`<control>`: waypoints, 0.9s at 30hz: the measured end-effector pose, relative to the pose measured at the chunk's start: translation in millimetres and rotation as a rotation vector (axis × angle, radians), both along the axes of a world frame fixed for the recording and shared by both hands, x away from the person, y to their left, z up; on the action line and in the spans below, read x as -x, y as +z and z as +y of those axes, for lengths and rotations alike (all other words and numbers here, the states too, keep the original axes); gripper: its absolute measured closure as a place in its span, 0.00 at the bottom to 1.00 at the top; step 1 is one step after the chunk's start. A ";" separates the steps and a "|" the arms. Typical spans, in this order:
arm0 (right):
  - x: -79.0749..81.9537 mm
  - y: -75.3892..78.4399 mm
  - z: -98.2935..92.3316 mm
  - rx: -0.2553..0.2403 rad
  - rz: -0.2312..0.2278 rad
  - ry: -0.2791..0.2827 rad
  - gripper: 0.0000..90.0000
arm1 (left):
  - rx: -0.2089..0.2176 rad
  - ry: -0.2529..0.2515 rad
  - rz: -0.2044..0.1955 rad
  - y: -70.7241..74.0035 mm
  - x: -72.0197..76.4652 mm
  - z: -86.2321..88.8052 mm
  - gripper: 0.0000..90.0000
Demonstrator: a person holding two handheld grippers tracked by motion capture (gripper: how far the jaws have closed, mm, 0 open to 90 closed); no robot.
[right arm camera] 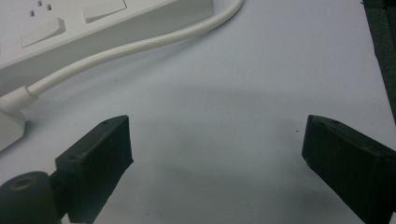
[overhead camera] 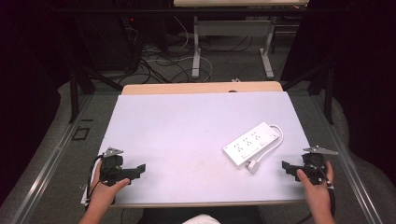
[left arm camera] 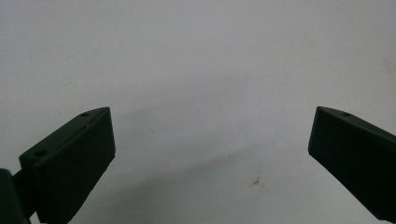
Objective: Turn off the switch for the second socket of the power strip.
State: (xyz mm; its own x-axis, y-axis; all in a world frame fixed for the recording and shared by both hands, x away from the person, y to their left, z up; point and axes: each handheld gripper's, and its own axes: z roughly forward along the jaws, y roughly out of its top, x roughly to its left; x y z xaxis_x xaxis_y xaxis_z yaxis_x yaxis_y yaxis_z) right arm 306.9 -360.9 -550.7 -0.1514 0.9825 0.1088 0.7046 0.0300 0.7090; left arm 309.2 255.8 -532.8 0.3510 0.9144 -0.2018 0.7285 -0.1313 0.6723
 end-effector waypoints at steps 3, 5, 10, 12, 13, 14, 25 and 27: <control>-0.7 -1.0 -1.2 0.001 -0.002 0.002 0.06 | -0.002 0.001 0.001 -0.1 -0.1 0.1 0.01; -1.4 -1.8 -1.8 0.002 -0.002 0.007 0.05 | -0.001 0.001 0.000 -0.1 -0.1 0.1 0.01; -1.4 -2.0 -1.3 -0.007 0.005 0.015 0.04 | -0.005 -0.001 0.000 -0.4 -0.2 0.0 0.01; -1.5 -1.8 -1.5 0.000 0.002 0.017 0.04 | -0.005 -0.004 0.000 -0.6 -0.5 -0.1 0.01; -1.8 -1.8 -1.3 0.001 0.001 0.017 0.04 | -0.005 -0.004 0.000 -0.6 -0.5 -0.1 0.01; -2.2 -2.0 -1.0 0.002 0.001 0.015 0.04 | -0.005 -0.004 0.000 -0.6 -0.6 -0.1 0.01; -4.4 -2.9 0.6 0.012 0.005 0.038 0.03 | -0.008 -0.006 0.005 -0.8 -1.0 0.5 0.01; -4.4 -3.2 1.1 0.011 0.005 0.036 0.03 | -0.007 -0.006 0.005 -0.7 -1.0 0.6 0.01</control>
